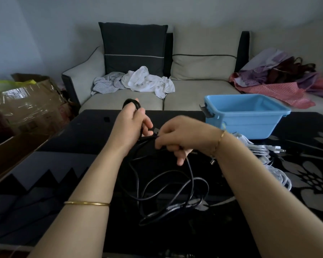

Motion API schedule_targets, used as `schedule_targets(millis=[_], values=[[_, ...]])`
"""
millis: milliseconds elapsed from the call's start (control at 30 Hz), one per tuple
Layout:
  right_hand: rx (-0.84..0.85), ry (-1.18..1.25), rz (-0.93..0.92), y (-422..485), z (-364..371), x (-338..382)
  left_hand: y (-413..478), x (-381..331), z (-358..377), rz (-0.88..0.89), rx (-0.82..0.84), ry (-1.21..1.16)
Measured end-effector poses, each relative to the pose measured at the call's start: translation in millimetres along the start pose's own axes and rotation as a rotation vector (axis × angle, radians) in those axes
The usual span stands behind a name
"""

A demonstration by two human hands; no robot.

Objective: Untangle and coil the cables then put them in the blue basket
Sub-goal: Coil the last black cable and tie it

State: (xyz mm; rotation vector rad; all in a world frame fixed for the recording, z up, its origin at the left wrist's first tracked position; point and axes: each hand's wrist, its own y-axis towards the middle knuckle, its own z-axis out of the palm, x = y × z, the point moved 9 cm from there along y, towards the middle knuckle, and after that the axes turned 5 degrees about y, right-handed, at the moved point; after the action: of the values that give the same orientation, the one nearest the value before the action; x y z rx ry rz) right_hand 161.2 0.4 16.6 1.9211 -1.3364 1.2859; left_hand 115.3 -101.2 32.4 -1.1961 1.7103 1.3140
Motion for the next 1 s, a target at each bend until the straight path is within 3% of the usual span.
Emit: schedule_targets(millis=[67,200,367,600,733,833,1000], values=[[-0.103,0.06,-0.045,-4.5,-21.7,2.6,-3.0,-5.8,8.4,0.045,0.09,0.204],[-0.277,0.119,-0.199,-11.2,-46.6,8.8,-12.1,-4.6,29.6,-0.029,0.324,0.317],[-0.422,0.038,-0.39,-16.7,-59.7,22.6,-26.1,-2.0,40.3,-0.239,0.517,-0.143],[-0.545,0.234,-0.476,-0.3,-57.8,12.7,-33.5,-9.3,35.2,-0.32,0.685,-0.403],[-0.593,0.375,-0.479,18.1,-50.1,0.9,-34.7,-23.0,23.6,-0.316,0.689,-0.608],[-0.531,0.476,-0.369,39.3,-21.9,-16.7,-25.8,-35.5,9.4,-0.226,0.619,-0.761],[-0.063,0.266,-0.16,57.3,56.1,-18.2,-2.9,-16.5,-25.4,-0.193,0.216,-0.766]])
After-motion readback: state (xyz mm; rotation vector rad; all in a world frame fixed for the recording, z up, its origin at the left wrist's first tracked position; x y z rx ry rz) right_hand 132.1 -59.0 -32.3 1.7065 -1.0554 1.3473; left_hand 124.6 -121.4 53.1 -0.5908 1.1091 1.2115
